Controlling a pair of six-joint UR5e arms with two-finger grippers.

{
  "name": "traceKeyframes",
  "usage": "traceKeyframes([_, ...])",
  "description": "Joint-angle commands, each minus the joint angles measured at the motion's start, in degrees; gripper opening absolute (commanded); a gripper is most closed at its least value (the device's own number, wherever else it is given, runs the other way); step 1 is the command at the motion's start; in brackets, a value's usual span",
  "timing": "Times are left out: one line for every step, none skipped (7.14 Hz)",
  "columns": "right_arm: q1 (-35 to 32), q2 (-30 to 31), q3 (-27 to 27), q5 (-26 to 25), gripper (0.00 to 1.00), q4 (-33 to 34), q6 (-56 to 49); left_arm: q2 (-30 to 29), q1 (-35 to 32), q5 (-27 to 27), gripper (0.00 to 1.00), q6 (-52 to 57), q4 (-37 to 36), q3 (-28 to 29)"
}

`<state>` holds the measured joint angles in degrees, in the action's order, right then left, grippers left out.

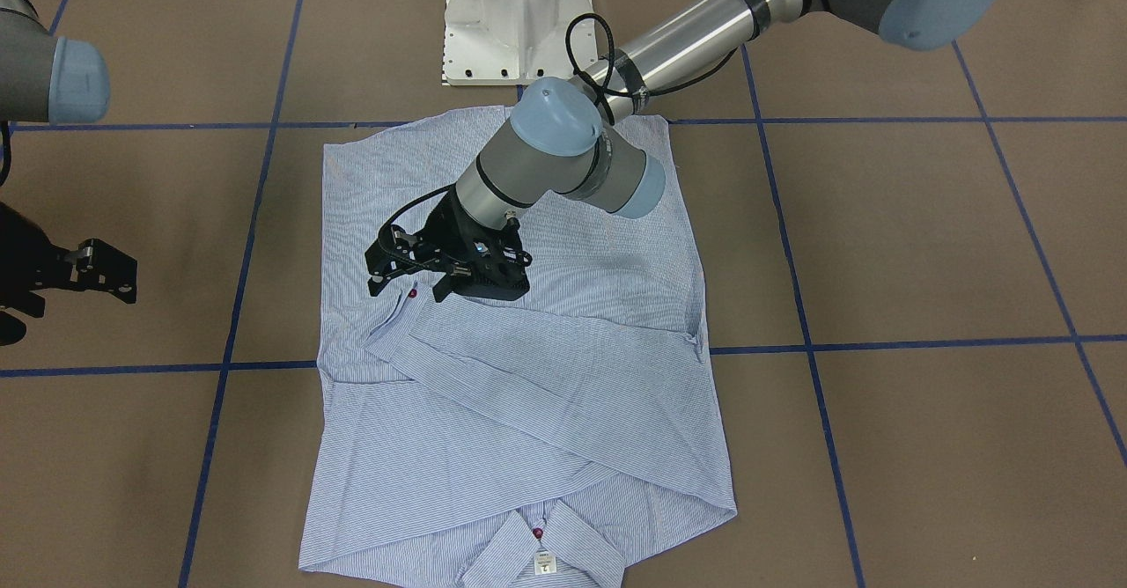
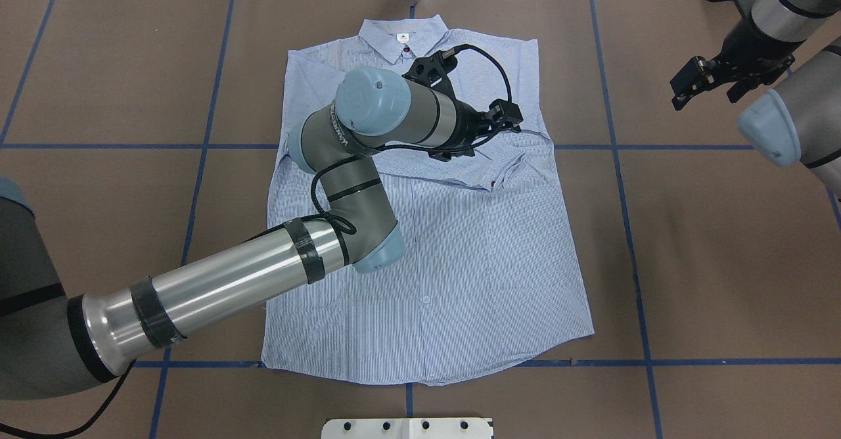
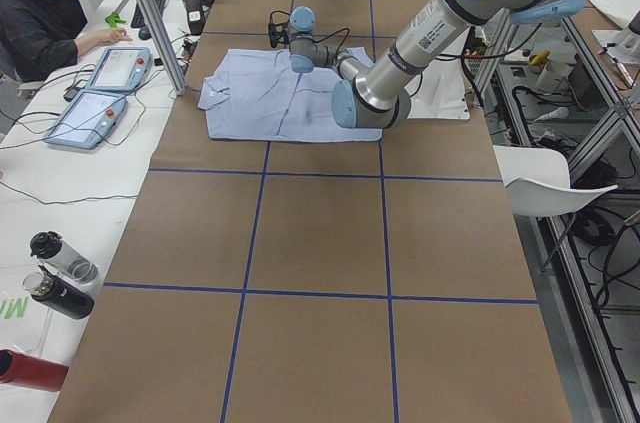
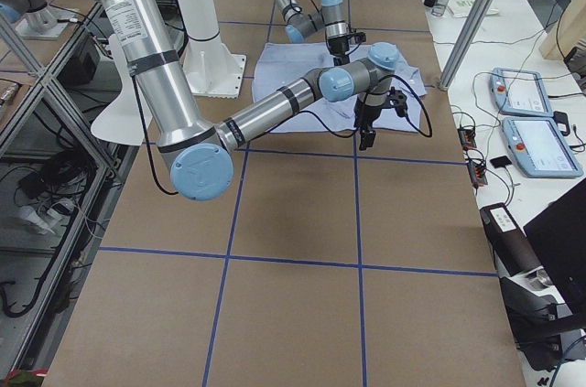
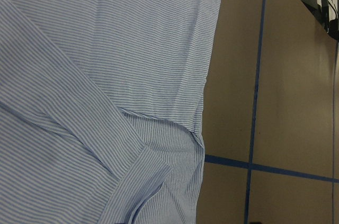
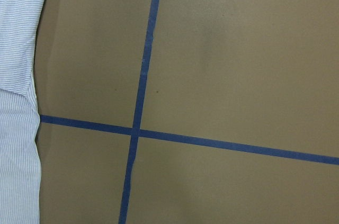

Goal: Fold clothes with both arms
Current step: 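Fold the held sleeve across the shirt front with the left gripper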

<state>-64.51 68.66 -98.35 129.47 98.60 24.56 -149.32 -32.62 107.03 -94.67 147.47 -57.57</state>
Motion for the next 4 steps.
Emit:
traceKeyframes([0.6, 1.3, -2.2, 0.9, 1.0, -3.3, 3.1, 5.5, -3.4, 6.5, 0.98, 0.5, -6.0, -7.0])
traceKeyframes([4.3, 6.5, -5.6, 0.4, 1.0, -11.0, 10.8, 12.2, -5.4, 9.3, 0.98, 0.7, -10.0, -15.7])
traceKeyframes([6.8, 10.2, -5.9, 0.1, 1.0, -23.1, 20.1, 18.0, -6.5, 10.6, 0.98, 5.0, -14.4, -23.7])
traceKeyframes([10.5, 14.2, -7.3, -0.2, 1.0, -30.8, 28.1, 21.7, -7.4, 10.6, 0.98, 8.1, -21.7, -30.9])
